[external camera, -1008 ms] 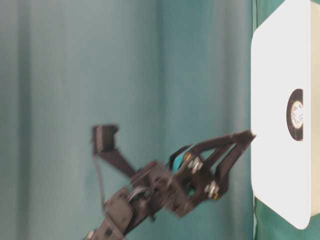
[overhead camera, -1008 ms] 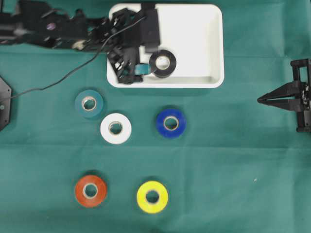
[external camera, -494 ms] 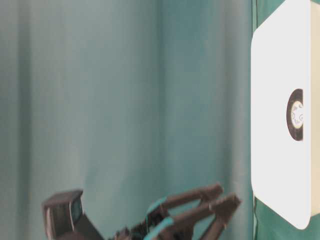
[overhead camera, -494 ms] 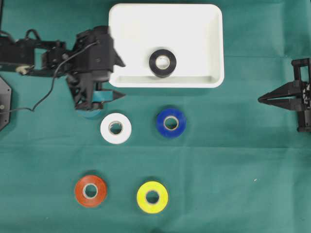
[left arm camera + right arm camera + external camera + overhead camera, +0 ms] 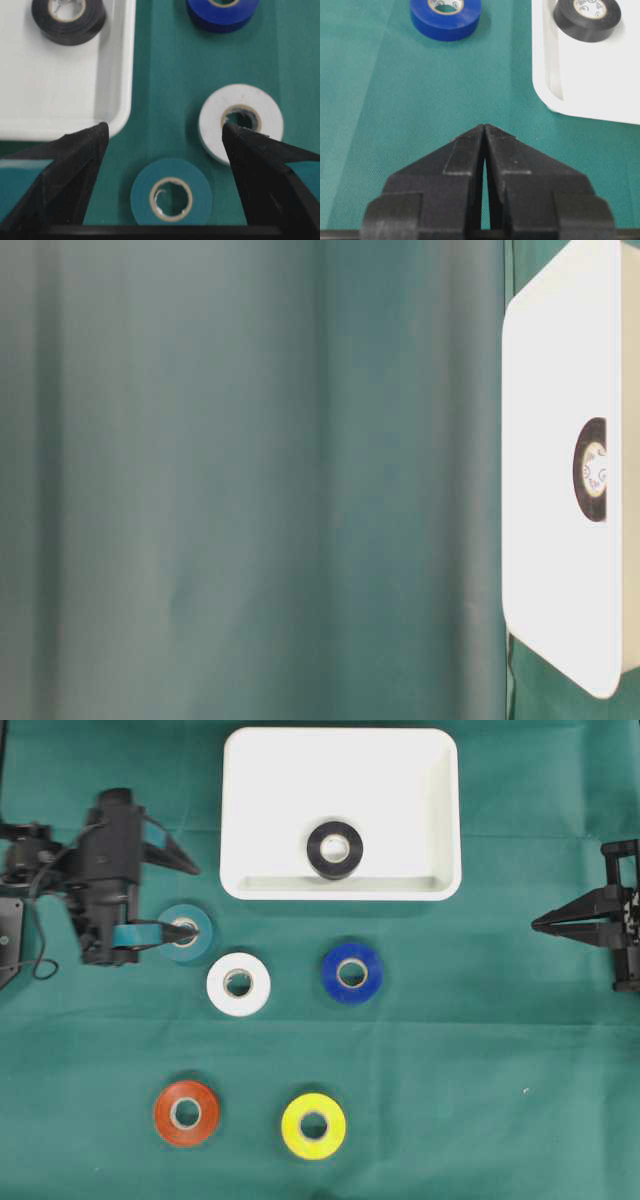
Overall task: Put the tape into the white case with the left arm.
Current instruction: 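Withdraw the left gripper back to the left side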
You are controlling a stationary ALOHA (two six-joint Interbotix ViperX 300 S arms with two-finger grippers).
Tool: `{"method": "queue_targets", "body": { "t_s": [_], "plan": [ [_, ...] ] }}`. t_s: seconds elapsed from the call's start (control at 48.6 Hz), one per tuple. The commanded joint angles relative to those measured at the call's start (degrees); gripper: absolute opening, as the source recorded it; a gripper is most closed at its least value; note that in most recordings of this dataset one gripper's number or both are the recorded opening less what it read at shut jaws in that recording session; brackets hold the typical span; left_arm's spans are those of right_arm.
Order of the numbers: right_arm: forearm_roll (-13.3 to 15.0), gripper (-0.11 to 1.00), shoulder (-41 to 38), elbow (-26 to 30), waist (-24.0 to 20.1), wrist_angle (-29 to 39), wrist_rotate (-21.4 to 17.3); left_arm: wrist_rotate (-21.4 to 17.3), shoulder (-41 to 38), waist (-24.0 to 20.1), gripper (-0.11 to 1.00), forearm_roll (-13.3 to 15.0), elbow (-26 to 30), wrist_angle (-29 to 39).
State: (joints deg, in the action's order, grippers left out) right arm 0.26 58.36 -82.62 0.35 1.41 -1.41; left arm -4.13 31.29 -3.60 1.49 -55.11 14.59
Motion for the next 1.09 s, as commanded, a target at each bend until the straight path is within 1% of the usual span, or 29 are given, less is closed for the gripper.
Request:
{"method": "queue_targets", "body": {
  "t_s": [0.0, 0.165, 0.329, 0.844, 1.07],
  "plan": [
    [0.09, -0.09, -0.26, 0.53, 0.09, -0.53, -0.09, 0.0, 2.9, 0.26, 0.92, 0.09, -1.14, -0.53],
    [0.09, -0.09, -0.26, 0.53, 0.09, -0.62, -0.09, -0.18, 6.59, 1.05, 0.92, 0.09, -4.13, -0.53],
    [0.09, -0.09, -0.26, 0.09, 0.09, -1.05, -0.09, -0.26, 8.0, 1.41, 0.92, 0.09, -5.19, -0.53],
    [0.09, -0.09, -0.26, 0.09, 0.18, -1.23, -0.09, -0.44, 8.09, 1.41, 0.92, 0.0, -5.54, -0.53],
    [0.09, -0.09, -0.26, 0.09, 0.26, -1.23, -0.09, -0.35, 7.65, 2.37, 0.91, 0.0, -5.27, -0.53]
  ]
}}
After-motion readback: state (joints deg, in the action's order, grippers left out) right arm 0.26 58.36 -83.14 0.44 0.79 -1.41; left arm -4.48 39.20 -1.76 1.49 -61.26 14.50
